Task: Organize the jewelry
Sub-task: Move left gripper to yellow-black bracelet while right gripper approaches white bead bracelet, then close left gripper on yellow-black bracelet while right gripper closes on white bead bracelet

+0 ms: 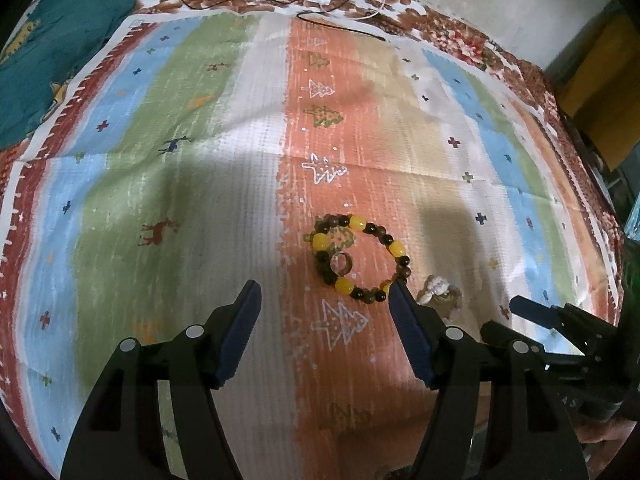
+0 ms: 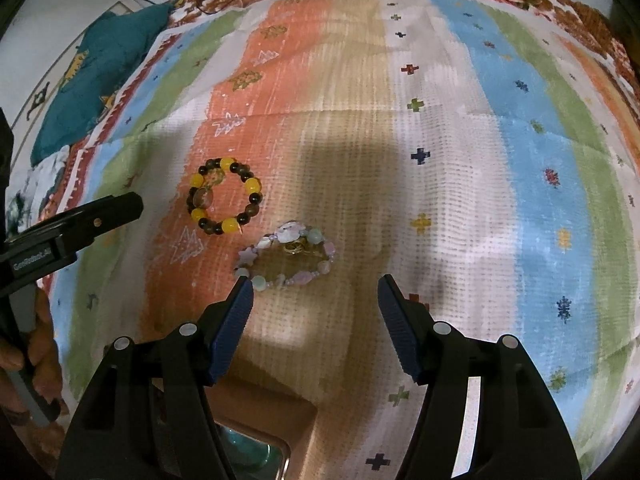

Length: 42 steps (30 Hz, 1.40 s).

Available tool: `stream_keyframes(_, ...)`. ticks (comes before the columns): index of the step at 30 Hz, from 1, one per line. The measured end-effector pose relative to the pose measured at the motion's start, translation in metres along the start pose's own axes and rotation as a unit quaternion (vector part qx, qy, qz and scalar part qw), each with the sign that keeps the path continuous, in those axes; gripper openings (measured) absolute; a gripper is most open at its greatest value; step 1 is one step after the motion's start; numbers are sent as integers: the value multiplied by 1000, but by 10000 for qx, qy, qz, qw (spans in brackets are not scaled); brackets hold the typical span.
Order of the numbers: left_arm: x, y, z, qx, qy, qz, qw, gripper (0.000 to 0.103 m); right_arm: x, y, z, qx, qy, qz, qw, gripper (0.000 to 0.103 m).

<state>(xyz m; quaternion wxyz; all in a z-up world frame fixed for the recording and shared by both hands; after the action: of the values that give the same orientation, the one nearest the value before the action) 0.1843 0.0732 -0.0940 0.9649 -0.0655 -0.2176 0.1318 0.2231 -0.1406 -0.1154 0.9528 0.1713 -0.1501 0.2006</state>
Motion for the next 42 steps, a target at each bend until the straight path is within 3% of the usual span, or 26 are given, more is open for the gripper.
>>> stream_keyframes(32, 23, -8, -55, 135, 323, -188, 9992, 66, 15, -5, -40, -423, 186, 163, 9988, 65)
stream_keyframes(39, 25, -10, -69, 453, 377, -343, 9977, 66, 13, 0, -48, -579, 317, 393, 9970, 65)
stream_keyframes(42, 26, -8, -71, 656, 333, -429, 9964, 61, 13, -2, -50, -556, 354, 372, 9971, 65)
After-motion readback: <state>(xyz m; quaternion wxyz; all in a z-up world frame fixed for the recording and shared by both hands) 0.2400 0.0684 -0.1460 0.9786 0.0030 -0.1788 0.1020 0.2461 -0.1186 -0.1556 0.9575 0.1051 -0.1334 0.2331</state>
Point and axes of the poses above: each gripper's, at about its wrist camera, not at the fingertips, and z roughly against the way its jaws point, y to its left, x to its top, the point moved 2 cm from there along -z, roughly the way its jaws point, and after that the axes turned 4 degrees about x, right-handed, at the moved point
